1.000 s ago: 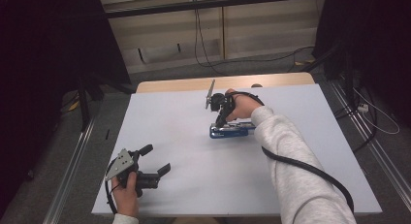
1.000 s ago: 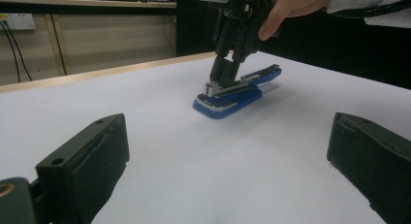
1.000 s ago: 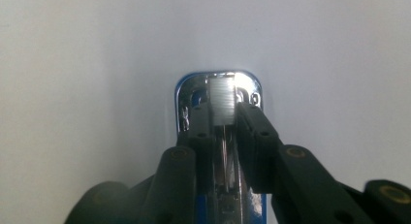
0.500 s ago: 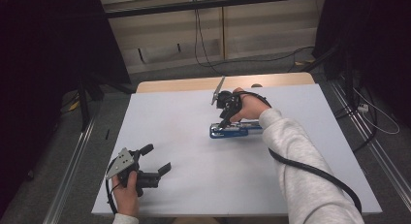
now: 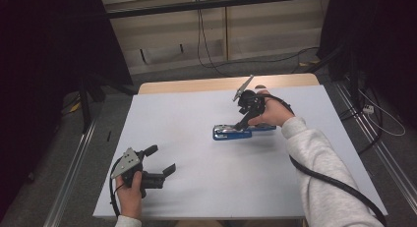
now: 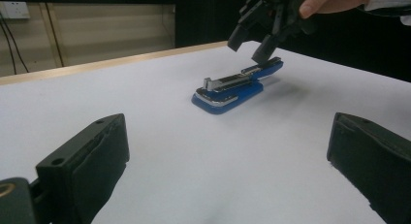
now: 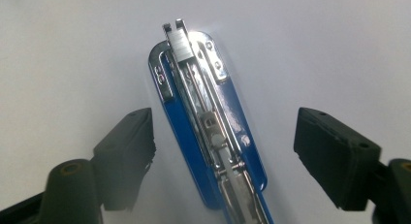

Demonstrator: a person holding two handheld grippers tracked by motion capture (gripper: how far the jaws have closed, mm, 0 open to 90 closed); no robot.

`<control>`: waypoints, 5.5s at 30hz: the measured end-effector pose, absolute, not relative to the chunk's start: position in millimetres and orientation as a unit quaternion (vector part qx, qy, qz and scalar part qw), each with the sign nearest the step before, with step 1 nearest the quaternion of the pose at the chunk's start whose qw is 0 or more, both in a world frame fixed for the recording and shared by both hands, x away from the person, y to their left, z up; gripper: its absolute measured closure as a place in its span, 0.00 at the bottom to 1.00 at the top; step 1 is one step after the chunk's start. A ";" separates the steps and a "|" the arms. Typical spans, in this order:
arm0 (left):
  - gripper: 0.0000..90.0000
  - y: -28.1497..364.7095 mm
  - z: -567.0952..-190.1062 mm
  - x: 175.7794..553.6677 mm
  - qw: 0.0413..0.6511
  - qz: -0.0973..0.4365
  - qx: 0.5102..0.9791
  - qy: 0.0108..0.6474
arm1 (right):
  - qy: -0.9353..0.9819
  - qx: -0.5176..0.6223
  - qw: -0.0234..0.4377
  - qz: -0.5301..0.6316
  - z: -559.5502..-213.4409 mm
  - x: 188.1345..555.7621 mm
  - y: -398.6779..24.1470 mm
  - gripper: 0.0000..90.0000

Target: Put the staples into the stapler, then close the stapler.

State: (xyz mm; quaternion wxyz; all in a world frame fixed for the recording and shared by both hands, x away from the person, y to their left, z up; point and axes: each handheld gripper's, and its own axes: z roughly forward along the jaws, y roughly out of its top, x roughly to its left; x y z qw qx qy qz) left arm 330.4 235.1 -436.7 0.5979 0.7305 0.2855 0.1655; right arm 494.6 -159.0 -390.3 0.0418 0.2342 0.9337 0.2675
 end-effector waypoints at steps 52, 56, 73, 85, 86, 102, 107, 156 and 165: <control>0.05 160.4 -441.2 387.6 0.536 0.102 0.770 0.331 | 0.844 0.395 0.129 0.339 -421.7 415.8 -270.6 0.19; 0.12 156.6 -439.6 396.0 0.521 0.101 0.773 0.348 | 0.834 0.411 0.133 0.344 -424.0 413.2 -276.1 0.28; 0.85 139.1 -451.7 421.5 0.479 0.095 0.790 0.371 | 0.814 0.445 0.149 0.342 -430.5 406.6 -289.6 0.79; 0.98 121.8 -458.1 438.3 0.468 0.086 0.797 0.374 | 0.818 0.454 0.154 0.318 -443.2 412.2 -287.5 1.00; 0.99 115.9 -458.9 440.4 0.467 0.082 0.798 0.373 | 0.821 0.451 0.156 0.313 -445.8 415.0 -283.0 1.00; 1.00 85.6 -468.2 454.0 0.419 0.082 0.828 0.363 | 0.819 0.455 0.153 0.313 -452.6 422.4 -278.7 1.00; 1.00 86.0 -468.8 457.3 0.416 0.079 0.829 0.365 | 0.821 0.450 0.154 0.317 -451.8 423.1 -277.2 1.00; 0.15 170.6 -439.5 390.4 0.475 0.088 0.792 0.373 | 0.802 0.431 0.123 0.394 -433.6 355.4 -257.4 0.22; 0.12 187.7 -437.3 381.3 0.471 0.090 0.792 0.378 | 0.801 0.429 0.125 0.398 -432.0 340.6 -263.5 0.19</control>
